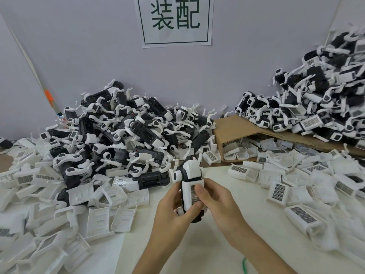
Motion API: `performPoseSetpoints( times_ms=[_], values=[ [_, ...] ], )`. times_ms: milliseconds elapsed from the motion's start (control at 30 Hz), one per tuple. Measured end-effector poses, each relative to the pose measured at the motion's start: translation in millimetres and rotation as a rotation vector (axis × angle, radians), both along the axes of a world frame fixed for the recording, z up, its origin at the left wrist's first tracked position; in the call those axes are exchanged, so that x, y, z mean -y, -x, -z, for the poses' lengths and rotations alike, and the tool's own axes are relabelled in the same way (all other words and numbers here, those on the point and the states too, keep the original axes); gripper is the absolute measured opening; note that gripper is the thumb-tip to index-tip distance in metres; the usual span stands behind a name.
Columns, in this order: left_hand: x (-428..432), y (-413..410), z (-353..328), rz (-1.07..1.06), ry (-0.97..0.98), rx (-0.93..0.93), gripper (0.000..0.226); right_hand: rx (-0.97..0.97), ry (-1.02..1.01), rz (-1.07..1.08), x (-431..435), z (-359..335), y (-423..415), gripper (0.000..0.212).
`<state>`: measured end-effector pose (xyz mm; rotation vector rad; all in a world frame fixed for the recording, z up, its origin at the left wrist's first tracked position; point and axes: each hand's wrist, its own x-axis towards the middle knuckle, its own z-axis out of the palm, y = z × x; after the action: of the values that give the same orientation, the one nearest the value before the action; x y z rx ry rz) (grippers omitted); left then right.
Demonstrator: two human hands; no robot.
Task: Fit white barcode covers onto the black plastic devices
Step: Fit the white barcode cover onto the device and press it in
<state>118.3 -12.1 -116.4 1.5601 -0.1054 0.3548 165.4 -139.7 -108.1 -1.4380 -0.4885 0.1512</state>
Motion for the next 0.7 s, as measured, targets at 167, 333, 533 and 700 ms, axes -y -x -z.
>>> performPoseSetpoints(
  times_ms=[167, 333, 533, 700],
  values=[
    [-3.3, 0.1, -2.3, 0.029, -0.002, -0.005, 0.038, 0.047, -0.021, 0.005, 2.3, -1.7, 0.9, 0.027],
    [-2.8, 0.1, -2.2, 0.049, 0.023, -0.011, 0.039, 0.062, -0.011, 0.057, 2.3, -2.9, 2.0, 0.022],
    [-0.4, -0.1, 0.2, 0.044, 0.02, -0.015, 0.041, 0.088, 0.008, 0.132, -0.6, -0.4, 4.5, 0.022],
    [-2.8, -0.5, 0.8, 0.103, 0.128, -0.105, 0.039, 0.052, 0.002, 0.047, 6.2, -5.7, -1.4, 0.035]
  ],
)
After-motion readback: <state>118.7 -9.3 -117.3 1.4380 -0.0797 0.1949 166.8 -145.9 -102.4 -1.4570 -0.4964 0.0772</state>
